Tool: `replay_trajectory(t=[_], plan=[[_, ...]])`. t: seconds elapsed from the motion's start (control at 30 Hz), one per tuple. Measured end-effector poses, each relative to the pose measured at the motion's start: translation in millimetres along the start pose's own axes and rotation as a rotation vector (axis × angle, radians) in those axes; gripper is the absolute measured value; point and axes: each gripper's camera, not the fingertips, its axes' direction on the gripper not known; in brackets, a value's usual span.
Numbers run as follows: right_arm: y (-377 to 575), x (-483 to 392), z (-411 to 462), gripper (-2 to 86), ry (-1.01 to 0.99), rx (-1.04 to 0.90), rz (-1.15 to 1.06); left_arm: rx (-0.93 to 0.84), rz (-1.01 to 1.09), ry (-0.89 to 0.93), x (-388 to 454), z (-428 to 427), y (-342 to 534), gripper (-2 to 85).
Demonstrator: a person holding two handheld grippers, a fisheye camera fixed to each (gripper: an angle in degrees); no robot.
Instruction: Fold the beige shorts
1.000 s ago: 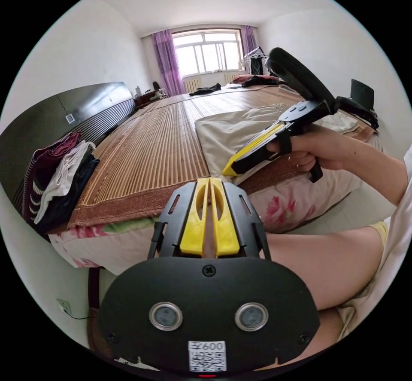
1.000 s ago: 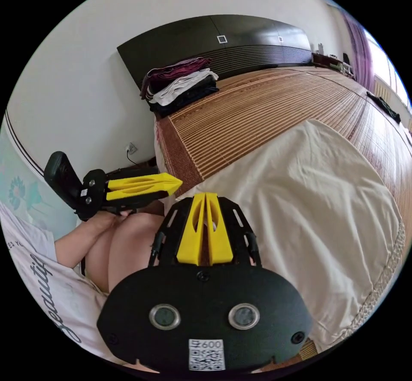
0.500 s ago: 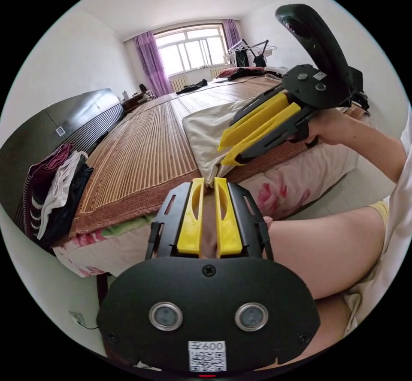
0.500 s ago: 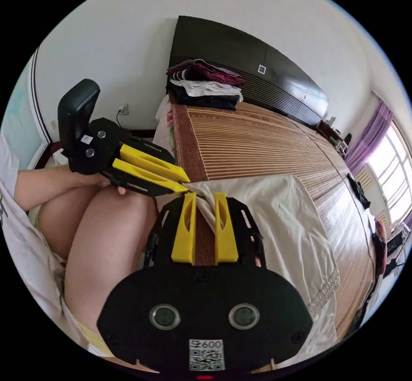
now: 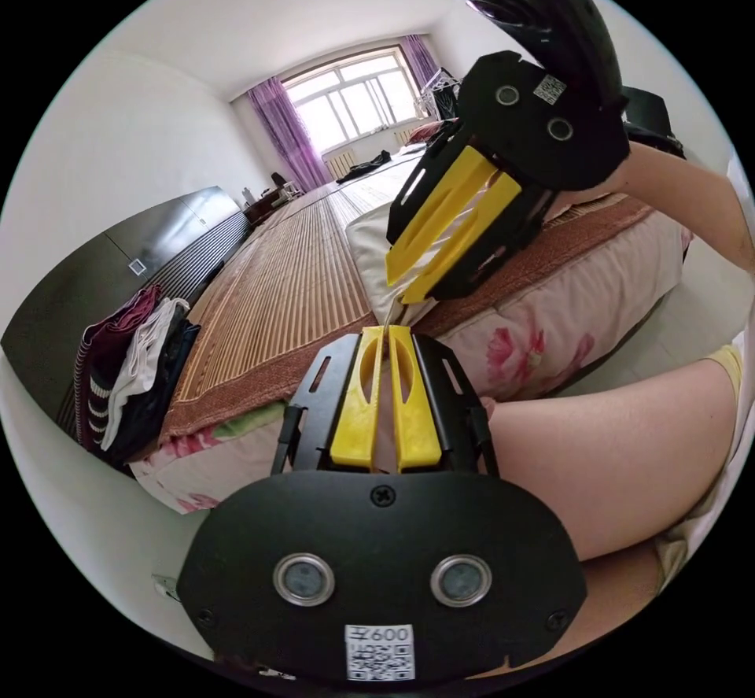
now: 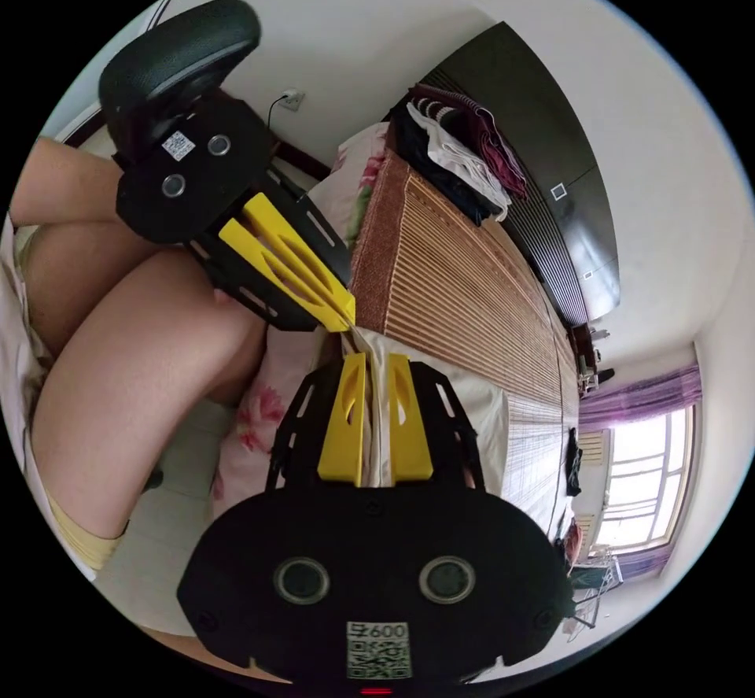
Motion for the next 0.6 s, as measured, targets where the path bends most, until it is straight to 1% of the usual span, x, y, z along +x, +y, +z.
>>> replay_trajectory(t=[0.2,0.43,0.53,0.6], plan=[[-23.0,-52.1,-4.4,-0.5,0.015,-0.005,-0.016,0.013,0.002,-0.004,-1.8,-8.6,-1.4,1.7],[-46.9,-87.3,-11.6,-0.7,0.013,-0.002,-0.071,0.024,0.006,-0.007,-7.3,-13.2,0.9,1.8],[-52.3,-108.0,-16.3,-0.8,0.055,0.01,-0.097,0.028,0.003,-0.012,-12.2,-14.7,2.8,1.9],[-56.1,-125.7,-19.0,-0.9,0.12,0.019,-0.098,0.025,-0.003,-0.01,-17.4,-13.6,4.7,1.9]])
